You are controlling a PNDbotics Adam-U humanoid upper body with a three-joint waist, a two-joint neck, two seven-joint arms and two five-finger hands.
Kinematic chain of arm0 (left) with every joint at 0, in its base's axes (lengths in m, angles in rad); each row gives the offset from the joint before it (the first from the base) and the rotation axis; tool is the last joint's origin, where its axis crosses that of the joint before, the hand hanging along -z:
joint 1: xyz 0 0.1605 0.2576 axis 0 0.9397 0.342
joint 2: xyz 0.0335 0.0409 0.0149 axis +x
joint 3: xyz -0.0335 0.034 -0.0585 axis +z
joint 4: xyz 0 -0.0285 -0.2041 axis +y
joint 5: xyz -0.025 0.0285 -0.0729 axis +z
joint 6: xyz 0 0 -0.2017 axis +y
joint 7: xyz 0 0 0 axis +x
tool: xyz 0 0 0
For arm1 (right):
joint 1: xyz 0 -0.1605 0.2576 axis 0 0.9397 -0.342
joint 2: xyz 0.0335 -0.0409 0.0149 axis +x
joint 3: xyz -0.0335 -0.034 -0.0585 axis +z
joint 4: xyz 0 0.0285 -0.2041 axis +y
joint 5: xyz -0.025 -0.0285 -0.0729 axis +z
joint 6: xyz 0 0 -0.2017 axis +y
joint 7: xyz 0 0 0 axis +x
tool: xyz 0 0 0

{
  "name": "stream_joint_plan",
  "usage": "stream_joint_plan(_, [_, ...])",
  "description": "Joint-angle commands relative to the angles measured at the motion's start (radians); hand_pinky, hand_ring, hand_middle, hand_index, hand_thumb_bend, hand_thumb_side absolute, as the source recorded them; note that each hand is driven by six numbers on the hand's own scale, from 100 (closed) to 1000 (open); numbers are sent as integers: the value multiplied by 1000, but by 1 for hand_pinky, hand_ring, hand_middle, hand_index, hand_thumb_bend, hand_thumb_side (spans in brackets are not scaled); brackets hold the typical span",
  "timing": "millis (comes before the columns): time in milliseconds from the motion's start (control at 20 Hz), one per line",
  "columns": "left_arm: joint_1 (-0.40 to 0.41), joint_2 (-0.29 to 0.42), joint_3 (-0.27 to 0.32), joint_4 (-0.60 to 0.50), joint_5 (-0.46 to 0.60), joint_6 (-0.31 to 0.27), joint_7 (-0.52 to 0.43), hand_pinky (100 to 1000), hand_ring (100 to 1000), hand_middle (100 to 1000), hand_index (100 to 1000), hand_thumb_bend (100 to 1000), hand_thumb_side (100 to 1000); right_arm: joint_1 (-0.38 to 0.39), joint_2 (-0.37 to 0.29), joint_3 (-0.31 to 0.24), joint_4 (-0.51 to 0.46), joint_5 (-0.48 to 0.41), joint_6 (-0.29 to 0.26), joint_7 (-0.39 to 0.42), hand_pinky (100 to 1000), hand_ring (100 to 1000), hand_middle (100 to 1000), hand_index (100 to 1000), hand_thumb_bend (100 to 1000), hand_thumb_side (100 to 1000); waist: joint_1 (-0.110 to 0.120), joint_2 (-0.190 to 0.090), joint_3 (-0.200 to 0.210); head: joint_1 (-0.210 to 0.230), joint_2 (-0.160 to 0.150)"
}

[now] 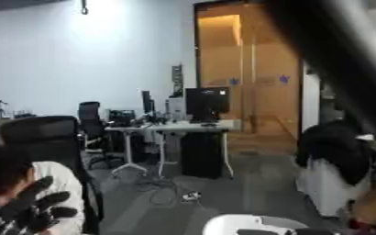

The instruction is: Pick up objects on the table and place them in the box.

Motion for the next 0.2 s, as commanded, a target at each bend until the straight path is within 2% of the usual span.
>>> stream_joint_plan(50, [-21,-22,-6,-33,-86,-9,-56,850,896,977,912,100,667,0,-34,11,-1,-67,-79,17,171,436,467,593,100,880,-3,-6,13,-45,-68])
stream_joint_plan(200, [-27,-29,-31,-34,-154,3,-134,894,916,991,901,100,664,0,-46,22,3,-113,-141,73,172,439,470,599,100,829,-7,-9,23,-61,-83])
